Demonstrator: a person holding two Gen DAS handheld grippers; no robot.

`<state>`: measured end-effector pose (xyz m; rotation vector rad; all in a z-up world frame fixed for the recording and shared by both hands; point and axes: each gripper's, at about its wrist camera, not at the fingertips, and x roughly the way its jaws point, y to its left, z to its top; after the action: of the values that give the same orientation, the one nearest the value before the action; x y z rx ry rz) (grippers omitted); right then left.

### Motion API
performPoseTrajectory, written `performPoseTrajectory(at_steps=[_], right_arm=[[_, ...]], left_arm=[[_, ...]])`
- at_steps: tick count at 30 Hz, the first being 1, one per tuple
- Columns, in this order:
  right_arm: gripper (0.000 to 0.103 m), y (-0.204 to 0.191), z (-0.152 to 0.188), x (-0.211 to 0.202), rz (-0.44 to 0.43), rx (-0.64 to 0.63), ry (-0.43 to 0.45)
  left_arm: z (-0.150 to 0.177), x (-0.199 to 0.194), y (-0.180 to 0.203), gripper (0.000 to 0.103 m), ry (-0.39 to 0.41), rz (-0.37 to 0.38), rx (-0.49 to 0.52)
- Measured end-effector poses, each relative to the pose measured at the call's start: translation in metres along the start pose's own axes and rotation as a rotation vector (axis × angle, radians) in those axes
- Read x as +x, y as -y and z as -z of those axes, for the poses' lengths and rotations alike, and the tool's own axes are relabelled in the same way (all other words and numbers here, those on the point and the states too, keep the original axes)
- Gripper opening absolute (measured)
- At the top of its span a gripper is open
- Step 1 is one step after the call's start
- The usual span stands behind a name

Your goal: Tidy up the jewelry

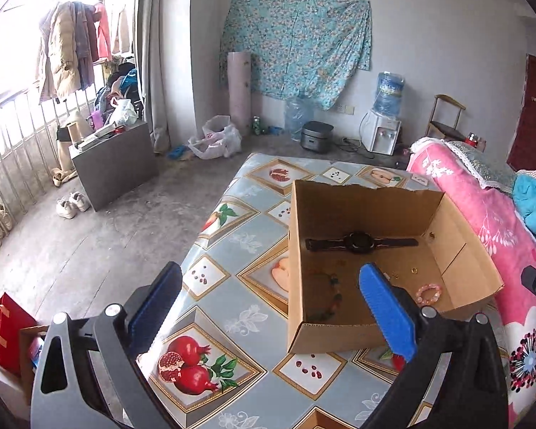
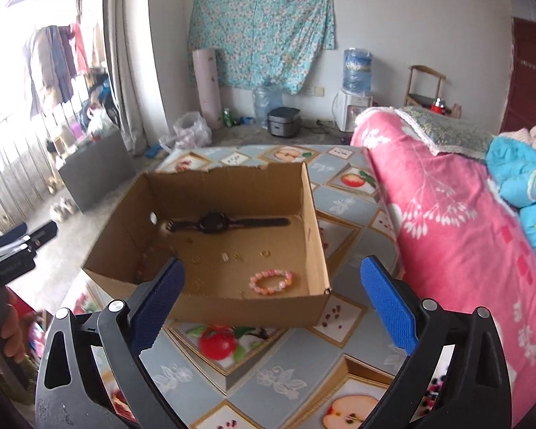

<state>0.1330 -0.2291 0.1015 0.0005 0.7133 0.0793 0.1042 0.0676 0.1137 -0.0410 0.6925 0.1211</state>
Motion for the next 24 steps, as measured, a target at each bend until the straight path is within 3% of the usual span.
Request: performPoseTrajectory(at_steps=[10, 18, 24], right_arm=[[0.095, -0.016, 0.021, 0.037, 0.026, -0.023, -0.193], [0.095, -0.014, 0.032, 0.065, 0.005, 0.037, -0.295], [0.095, -0.013, 0.031, 0.072, -0.006, 0.048, -0.319]], left_arm=[[0.032, 0.038, 0.041, 0.097, -0.284, -0.021, -0.002], [0.038, 0.055, 0.062, 0.097, -0.343, -0.012, 0.066], [0.037, 0.063, 0.061, 0.097, -0.37, 0.004, 0.04]])
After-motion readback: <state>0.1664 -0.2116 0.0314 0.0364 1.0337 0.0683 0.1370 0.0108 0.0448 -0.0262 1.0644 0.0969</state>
